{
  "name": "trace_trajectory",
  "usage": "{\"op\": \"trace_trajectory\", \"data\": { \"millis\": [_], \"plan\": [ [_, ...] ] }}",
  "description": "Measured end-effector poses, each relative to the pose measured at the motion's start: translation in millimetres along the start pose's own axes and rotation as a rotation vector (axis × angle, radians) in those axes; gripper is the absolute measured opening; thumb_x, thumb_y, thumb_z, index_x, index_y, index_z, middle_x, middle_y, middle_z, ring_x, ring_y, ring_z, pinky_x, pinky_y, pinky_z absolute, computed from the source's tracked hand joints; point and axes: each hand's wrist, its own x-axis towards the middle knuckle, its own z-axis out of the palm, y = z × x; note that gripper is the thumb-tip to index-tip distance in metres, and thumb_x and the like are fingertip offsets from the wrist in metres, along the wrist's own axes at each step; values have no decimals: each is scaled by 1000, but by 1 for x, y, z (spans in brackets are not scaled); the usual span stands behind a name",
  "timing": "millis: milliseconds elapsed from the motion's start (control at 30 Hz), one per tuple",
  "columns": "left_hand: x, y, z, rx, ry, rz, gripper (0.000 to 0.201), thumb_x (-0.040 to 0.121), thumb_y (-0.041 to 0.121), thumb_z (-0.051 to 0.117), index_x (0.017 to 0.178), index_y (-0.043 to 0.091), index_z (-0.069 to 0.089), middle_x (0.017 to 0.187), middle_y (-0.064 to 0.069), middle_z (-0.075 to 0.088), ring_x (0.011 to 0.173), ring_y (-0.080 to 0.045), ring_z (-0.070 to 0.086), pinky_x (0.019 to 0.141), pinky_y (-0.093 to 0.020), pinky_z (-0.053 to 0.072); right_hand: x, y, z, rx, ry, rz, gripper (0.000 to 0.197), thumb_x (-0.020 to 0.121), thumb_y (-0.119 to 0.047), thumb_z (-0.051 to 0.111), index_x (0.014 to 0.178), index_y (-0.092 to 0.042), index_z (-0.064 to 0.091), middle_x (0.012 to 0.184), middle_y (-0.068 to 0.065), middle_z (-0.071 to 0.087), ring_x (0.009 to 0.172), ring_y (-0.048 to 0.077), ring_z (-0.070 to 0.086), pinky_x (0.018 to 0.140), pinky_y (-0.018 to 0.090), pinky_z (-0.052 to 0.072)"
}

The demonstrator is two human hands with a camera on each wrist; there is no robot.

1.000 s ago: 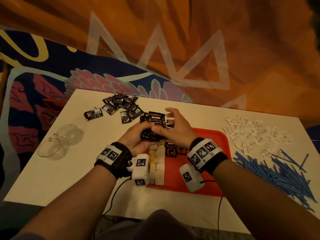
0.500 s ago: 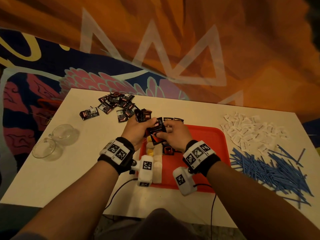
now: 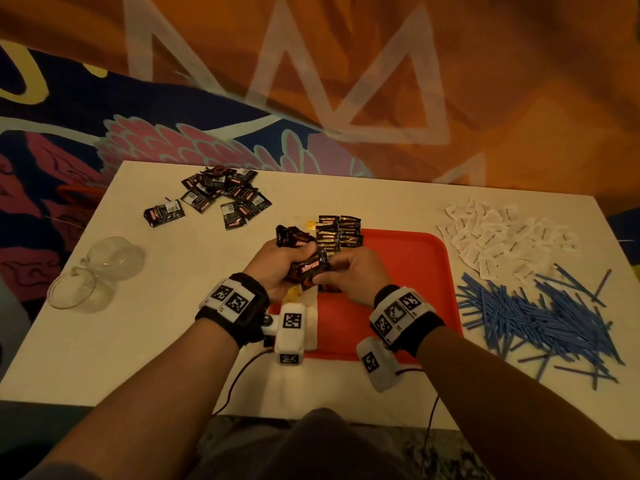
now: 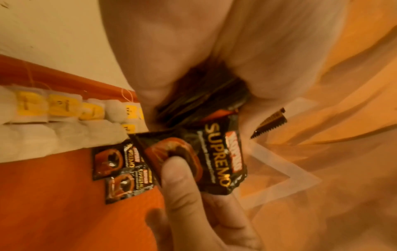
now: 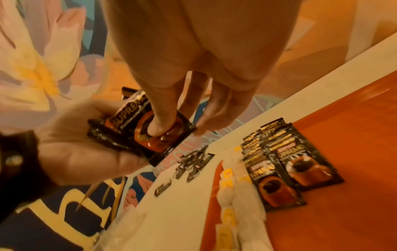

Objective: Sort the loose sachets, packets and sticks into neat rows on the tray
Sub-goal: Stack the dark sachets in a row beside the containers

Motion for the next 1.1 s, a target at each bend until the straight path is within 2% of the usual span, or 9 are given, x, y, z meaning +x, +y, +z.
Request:
{"op": "trace_trajectory", "data": {
  "millis": [133, 200, 333, 433, 533, 633, 767, 967, 1100],
  "plan": [
    [9, -21, 0, 48, 97, -9, 13, 94, 15, 65, 107, 16, 65, 93, -7, 73, 86, -26, 70, 71, -40, 57, -5, 32, 8, -37, -19, 91, 12, 80, -25, 79, 79, -13, 77, 63, -4, 62, 52, 0, 46, 50, 14, 34],
    [12, -29, -4, -13, 121, -25, 16, 94, 15, 65, 107, 23, 61, 86, -7, 68, 76, -25, 66, 63, -37, 55, -4, 50, 11, -86, -41, 127, 15, 88, -23, 71, 84, -9, 74, 78, 2, 67, 67, 9, 54, 61, 25, 41],
    [15, -43, -21, -216, 144, -86, 35, 91, 9, 64, 122, 20, 53, 79, -9, 58, 60, -16, 54, 49, -28, 46, 5, 90, 5, -199, -55, 268, 15, 95, -17, 60, 92, -4, 66, 96, 10, 66, 85, 20, 59, 72, 31, 46],
    [12, -50, -27, -303, 113, -155, 27, 80, 13, 62, 106, 17, 56, 76, -4, 57, 60, -14, 48, 49, -24, 41, 13, 115, -1, -213, 14, 364, 20, 94, -18, 62, 112, -10, 63, 108, 5, 66, 94, 19, 61, 74, 29, 47],
    [10, -57, -33, -348, 124, -174, 39, 73, 17, 57, 112, 17, 56, 78, -6, 55, 60, -17, 47, 52, -25, 40, 23, 130, -3, -220, 51, 429, 15, 91, -20, 66, 102, -14, 59, 100, 2, 61, 82, 13, 56, 66, 22, 41],
    [9, -65, -38, -326, 176, -187, 41, 78, 12, 51, 118, 15, 60, 85, -9, 59, 64, -20, 54, 58, -30, 46, 35, 137, -2, -231, 28, 480, 13, 91, -22, 66, 95, -19, 55, 94, -2, 56, 72, 8, 49, 54, 19, 35],
    [10, -72, -45, -282, 211, -176, 43, 91, 5, 39, 128, 15, 59, 94, -14, 64, 72, -26, 64, 66, -38, 55, 45, 140, -1, -235, 28, 485, 14, 91, -28, 66, 98, -20, 57, 97, -2, 57, 85, 14, 56, 66, 24, 44],
    [10, -75, -50, -120, 275, -140, 25, 96, 3, 50, 116, 10, 64, 97, -16, 74, 88, -31, 70, 82, -45, 56, 51, 142, -1, -180, 56, 473, 15, 89, -28, 68, 97, -22, 57, 94, -5, 58, 72, 7, 51, 53, 19, 37],
    [11, -79, -51, -30, 305, -155, 30, 94, 2, 57, 124, 3, 62, 112, -21, 71, 103, -35, 68, 84, -44, 56, 53, 142, -1, -179, 70, 459, 12, 88, -28, 68, 95, -23, 59, 92, -6, 60, 69, 4, 52, 52, 18, 36]
  ]
}}
